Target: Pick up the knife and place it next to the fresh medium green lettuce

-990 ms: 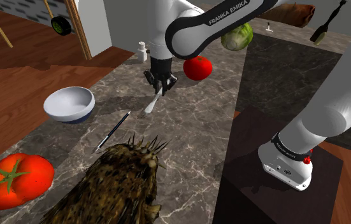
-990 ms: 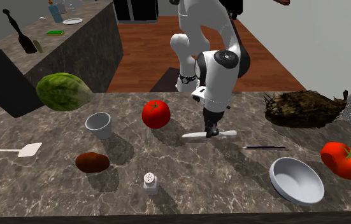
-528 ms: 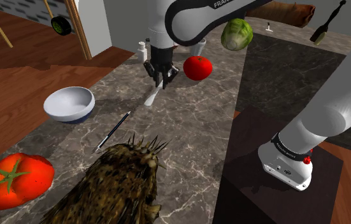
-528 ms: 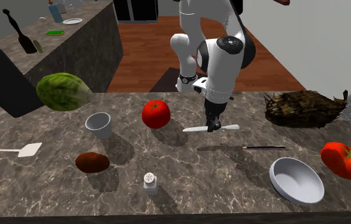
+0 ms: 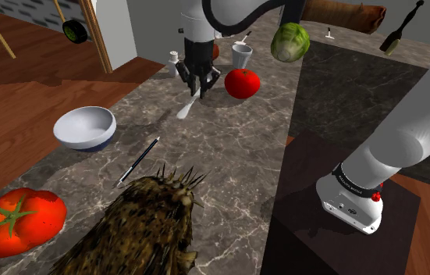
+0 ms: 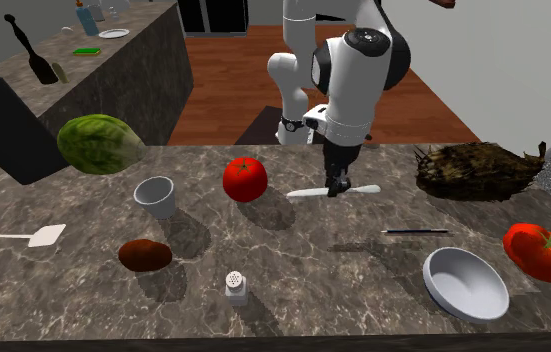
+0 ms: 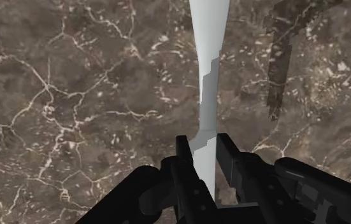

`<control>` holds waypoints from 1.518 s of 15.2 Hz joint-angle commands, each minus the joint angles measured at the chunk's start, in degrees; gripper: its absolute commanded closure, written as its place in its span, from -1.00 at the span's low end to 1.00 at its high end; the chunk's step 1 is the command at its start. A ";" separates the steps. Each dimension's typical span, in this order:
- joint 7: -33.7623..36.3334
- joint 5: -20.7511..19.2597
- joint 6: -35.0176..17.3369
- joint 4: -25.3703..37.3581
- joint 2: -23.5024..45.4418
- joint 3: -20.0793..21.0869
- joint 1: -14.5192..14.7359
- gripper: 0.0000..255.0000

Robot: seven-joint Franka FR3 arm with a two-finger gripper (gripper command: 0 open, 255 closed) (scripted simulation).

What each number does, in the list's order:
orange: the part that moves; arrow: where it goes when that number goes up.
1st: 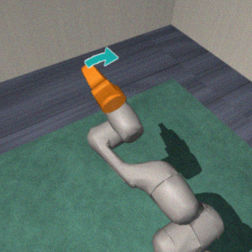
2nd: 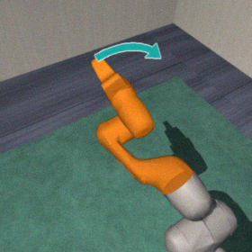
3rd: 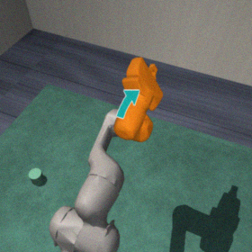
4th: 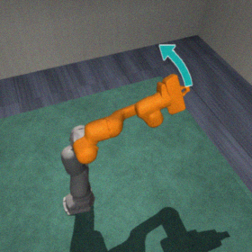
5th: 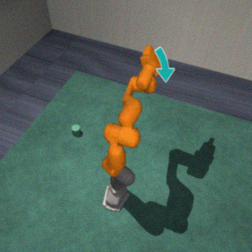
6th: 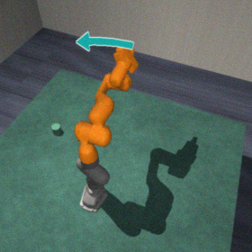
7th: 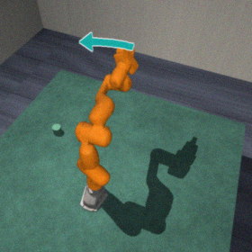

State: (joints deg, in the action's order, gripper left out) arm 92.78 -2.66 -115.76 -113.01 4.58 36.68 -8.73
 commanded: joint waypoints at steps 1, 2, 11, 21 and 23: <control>-0.19 0.32 1.43 1.05 -0.44 0.03 -0.04 1.00; -0.31 0.50 2.16 1.58 -0.69 0.04 -0.07 1.00; -1.08 1.62 8.83 6.94 -2.34 0.01 -0.28 1.00; -1.25 1.89 16.46 14.26 -2.74 0.03 -0.29 1.00; -1.20 1.83 18.02 15.91 -2.63 0.06 -0.25 1.00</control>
State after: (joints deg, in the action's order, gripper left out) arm 91.58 -0.97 -98.48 -97.66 2.15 36.72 -9.00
